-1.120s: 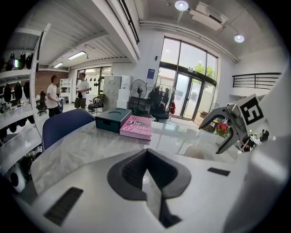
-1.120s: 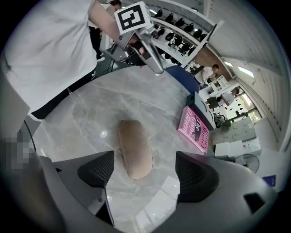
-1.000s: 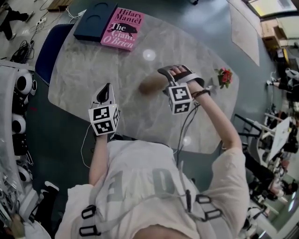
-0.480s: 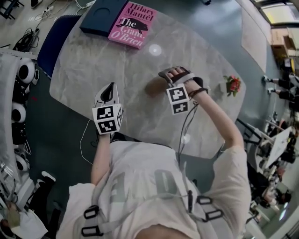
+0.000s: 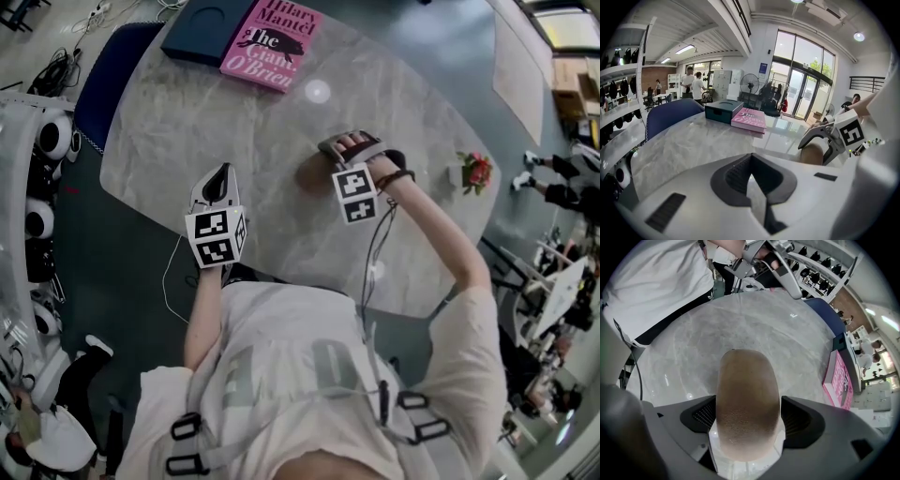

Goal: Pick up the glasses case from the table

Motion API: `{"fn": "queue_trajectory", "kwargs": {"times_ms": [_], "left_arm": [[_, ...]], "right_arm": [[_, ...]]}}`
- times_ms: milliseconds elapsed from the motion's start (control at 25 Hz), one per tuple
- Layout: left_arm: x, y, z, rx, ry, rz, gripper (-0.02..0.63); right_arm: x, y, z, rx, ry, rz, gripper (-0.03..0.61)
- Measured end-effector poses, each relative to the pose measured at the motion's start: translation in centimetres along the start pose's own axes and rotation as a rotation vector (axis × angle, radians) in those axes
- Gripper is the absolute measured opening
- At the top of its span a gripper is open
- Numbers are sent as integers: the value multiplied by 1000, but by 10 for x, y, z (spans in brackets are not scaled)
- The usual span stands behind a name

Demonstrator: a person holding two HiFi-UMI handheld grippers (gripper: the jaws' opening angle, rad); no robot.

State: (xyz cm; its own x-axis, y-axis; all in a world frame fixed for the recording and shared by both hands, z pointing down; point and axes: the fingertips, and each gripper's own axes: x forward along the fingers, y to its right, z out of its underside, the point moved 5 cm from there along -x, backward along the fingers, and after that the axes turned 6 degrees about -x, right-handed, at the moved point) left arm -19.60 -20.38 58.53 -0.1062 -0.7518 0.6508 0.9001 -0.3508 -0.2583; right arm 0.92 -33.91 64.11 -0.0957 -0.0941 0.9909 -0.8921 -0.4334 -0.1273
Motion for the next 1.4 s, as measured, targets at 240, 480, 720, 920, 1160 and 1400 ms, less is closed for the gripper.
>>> {"fn": "queue_trajectory", "kwargs": {"times_ms": [240, 480, 720, 920, 1160, 1400], "left_arm": [[3, 1, 5, 1, -12, 7, 3], [9, 4, 9, 5, -27, 20, 3], [14, 13, 9, 7, -28, 41, 3], [16, 18, 8, 15, -30, 56, 3], [15, 17, 9, 15, -34, 56, 3], [14, 12, 13, 5, -41, 45, 3]], "right_arm": [[5, 0, 1, 12, 0, -39, 391], [13, 3, -4, -8, 8, -187, 391], [14, 4, -4, -16, -13, -215, 391], [12, 4, -5, -18, -27, -217, 391], [12, 4, -5, -15, -21, -219, 391], [12, 5, -4, -14, -14, -219, 391]]}}
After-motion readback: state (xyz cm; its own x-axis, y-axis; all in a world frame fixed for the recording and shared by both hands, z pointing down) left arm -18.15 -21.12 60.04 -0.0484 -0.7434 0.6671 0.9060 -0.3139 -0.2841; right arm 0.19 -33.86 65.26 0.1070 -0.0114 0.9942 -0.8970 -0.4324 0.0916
